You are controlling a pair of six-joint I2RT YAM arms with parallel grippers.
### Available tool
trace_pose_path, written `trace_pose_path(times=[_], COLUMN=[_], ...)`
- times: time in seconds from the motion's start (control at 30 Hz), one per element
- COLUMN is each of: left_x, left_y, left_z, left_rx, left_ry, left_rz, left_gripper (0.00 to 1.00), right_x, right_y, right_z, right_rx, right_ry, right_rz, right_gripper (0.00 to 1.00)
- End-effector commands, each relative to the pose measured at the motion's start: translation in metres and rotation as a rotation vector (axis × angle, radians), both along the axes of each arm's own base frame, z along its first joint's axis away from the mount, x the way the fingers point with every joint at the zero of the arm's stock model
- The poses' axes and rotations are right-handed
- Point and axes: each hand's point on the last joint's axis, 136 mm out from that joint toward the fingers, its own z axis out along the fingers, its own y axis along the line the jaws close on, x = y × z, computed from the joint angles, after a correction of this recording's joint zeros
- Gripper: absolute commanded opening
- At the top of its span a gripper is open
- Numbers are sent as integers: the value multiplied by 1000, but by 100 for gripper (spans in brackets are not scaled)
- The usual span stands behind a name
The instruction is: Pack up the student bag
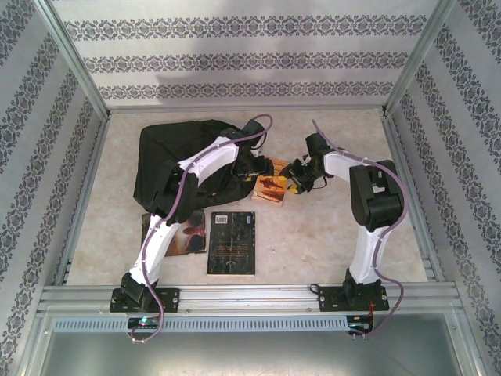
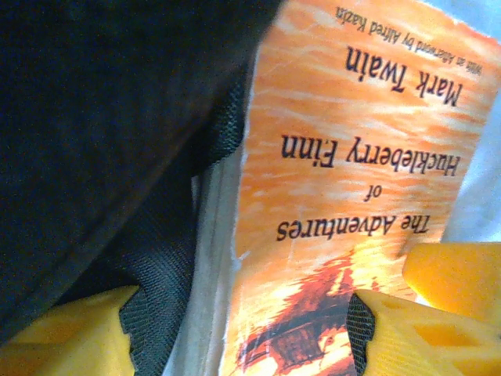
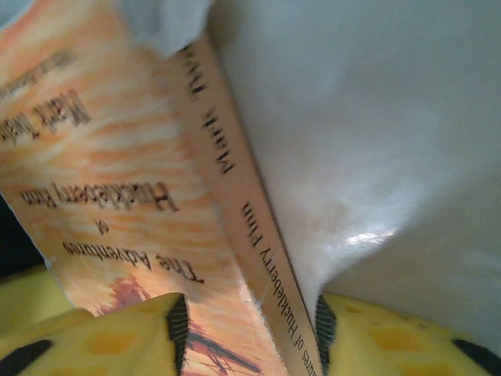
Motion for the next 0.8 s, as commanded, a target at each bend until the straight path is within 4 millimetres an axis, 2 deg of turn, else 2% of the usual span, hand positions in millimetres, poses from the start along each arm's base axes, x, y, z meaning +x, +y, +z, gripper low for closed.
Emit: trace_pose_path(times=[0.0, 0.1, 0.27, 0.4, 0.53, 0.63, 0.77], left_x=[-13, -12, -11, -12, -12, -14, -21], left_y=[-15, -25, -40, -46, -48, -50, -55], left_z=[-27, -20, 0, 19, 30, 32, 23], left_rx=[-95, -163, -264, -303, -321, -316, -309], left_ry=[119, 128, 126, 97, 80, 71, 92], left_rz=[13, 18, 16, 1, -8, -20, -34], left_gripper=[67, 64, 52, 41, 31, 21, 15], right_x=[14, 9, 3, -1, -4, -6, -7], right_y=[0, 2, 1, 0, -1, -1, 0], right_z=[-10, -18, -30, -36, -39, -41, -40], right_rx=[64, 75, 95, 93, 89, 86, 88], right_ry=[13, 45, 73, 87, 90, 94, 93], right_rz=[-67, -66, -77, -73, -64, -58, -52], right_gripper=[35, 22, 11, 9, 9, 9, 10])
